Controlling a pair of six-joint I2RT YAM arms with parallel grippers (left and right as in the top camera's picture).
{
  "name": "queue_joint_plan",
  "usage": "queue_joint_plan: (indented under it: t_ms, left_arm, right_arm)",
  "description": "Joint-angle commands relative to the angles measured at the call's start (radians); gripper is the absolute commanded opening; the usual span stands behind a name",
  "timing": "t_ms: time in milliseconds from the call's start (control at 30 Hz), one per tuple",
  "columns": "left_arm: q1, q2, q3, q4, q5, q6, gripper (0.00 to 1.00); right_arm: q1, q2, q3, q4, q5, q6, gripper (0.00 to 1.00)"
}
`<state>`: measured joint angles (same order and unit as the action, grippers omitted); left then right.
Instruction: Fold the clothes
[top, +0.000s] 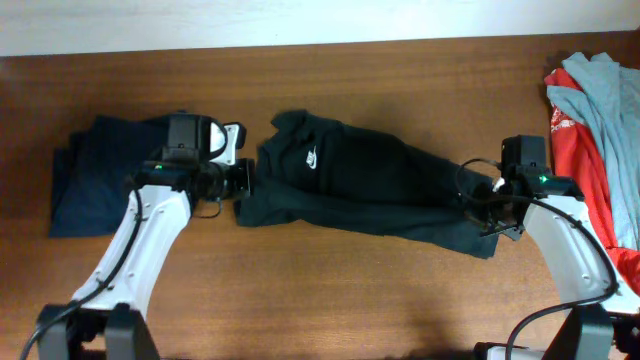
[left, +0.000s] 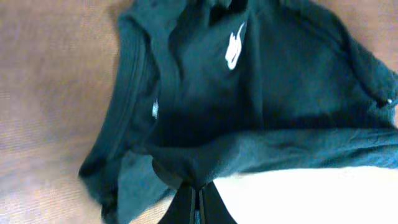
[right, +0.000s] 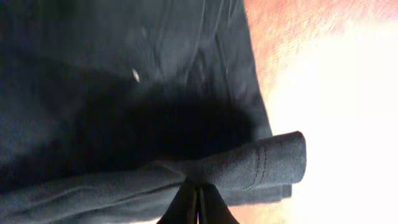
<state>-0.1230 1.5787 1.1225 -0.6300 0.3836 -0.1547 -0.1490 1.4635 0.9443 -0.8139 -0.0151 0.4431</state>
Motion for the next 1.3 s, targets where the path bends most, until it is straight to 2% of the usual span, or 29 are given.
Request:
queue_joint_plan:
  t_ms: [0,233,567,600,633,667,767,900,1100,1267]
  left_arm:
    - [0.000,0.046,0.012,0.059,0.013,0.022,0.00]
    - [-0.001,0.109,0.012,0.123,0.013,0.037,0.00]
    - [-0.001,0.110,0.012,0.299,0.013,0.036,0.01]
    - [-0.001,0.110,0.012,0.297,0.013,0.036,0.06]
    - [-0.001,0.110,0.012,0.295,0.013,0.037,0.22]
    - [0.000,0.110,0.012,0.288,0.013,0.037,0.46]
    - [0.024,0.110,0.020,0.245,0.012,0.048,0.67]
    - [0.089,0.109,0.054,0.087,0.013,0.086,0.70]
    - [0.094,0.110,0.058,-0.148,0.017,0.108,0.70]
    - [0.047,0.111,0.021,-0.190,-0.040,0.164,0.67]
  right_arm:
    - [-0.004,0.037,0.017,0.026,0.074,0.067,0.04]
    - [-0.004,0.129,0.017,0.053,0.072,0.067,0.04]
    - [-0.004,0.133,0.017,0.078,0.072,0.067,0.05]
    - [-0.004,0.133,0.017,0.077,0.073,0.066,0.25]
    - [-0.004,0.133,0.017,0.077,0.074,0.066,0.41]
    - [-0.004,0.132,0.017,0.073,0.078,0.066,0.59]
    - [-0.025,0.132,0.017,0.037,0.074,0.066,0.66]
    - [-0.084,0.132,0.017,-0.051,0.023,0.063,0.75]
    - [-0.186,0.132,0.017,-0.172,-0.144,-0.052,0.80]
    - [-0.197,0.132,-0.014,-0.177,-0.193,-0.077,0.78]
